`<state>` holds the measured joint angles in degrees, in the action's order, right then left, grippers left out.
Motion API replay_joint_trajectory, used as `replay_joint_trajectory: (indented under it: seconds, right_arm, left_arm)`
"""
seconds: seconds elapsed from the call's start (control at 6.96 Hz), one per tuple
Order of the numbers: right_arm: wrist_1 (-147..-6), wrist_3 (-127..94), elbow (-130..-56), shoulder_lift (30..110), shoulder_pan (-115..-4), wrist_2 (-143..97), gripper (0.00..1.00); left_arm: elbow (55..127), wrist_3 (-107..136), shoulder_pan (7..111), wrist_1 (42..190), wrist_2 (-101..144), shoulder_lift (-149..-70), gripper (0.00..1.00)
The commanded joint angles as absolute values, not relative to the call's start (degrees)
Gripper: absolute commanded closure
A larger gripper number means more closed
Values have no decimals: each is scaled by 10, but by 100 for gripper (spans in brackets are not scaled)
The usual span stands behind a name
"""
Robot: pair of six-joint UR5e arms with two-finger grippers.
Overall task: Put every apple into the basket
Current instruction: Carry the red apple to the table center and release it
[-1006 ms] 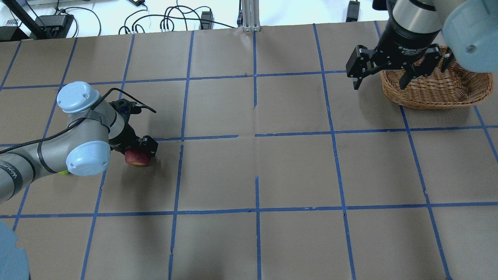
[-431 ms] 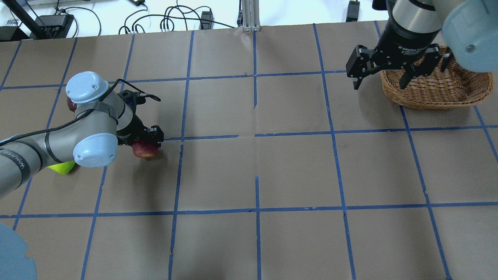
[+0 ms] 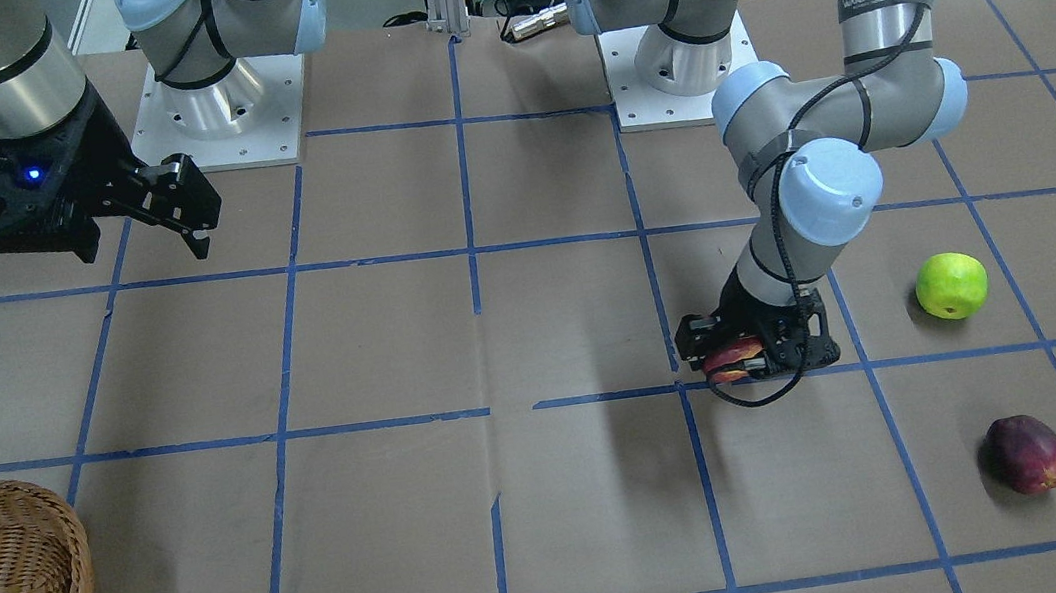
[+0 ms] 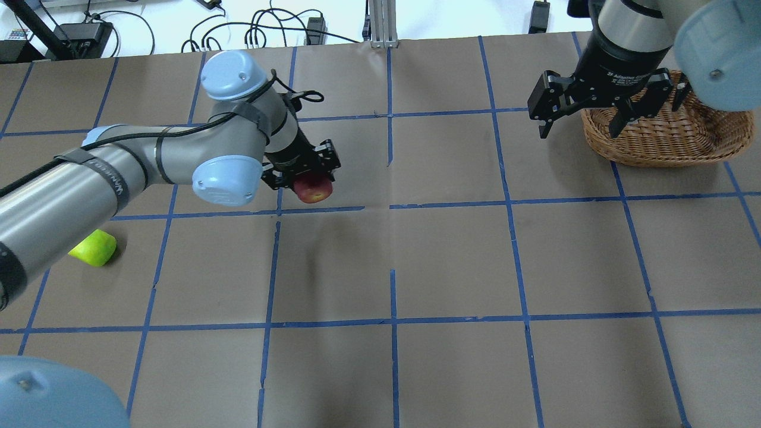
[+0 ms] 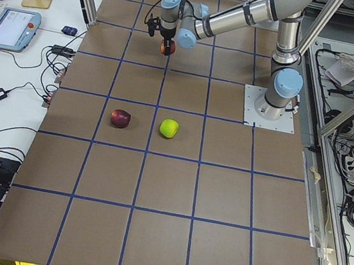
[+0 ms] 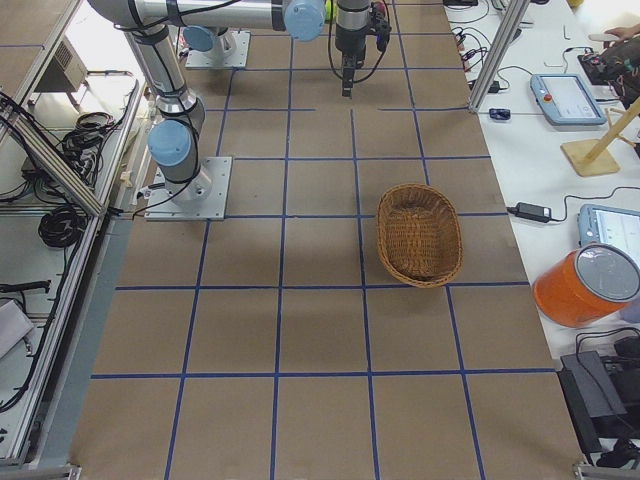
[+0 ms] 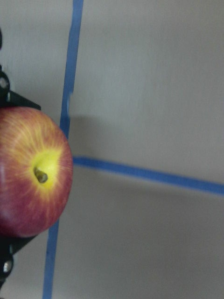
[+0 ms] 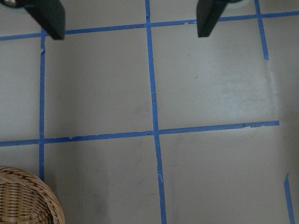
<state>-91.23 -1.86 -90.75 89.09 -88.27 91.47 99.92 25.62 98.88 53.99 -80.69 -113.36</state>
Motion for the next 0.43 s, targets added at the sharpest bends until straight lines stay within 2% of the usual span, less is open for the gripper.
replay_joint_trajectory:
  seconds: [0.0, 0.14, 0.29]
  right_arm:
    - [-918, -18, -933, 893, -882, 915, 0]
    - [-922, -20, -929, 895, -883, 911, 0]
    - [-938, -23, -933, 891, -884, 914, 0]
  left_arm:
    - [937, 365, 1068, 534, -785, -1213, 72]
    - [940, 359, 1075, 528, -786, -1225, 63]
    - [940, 349, 1077, 528, -786, -1224, 1]
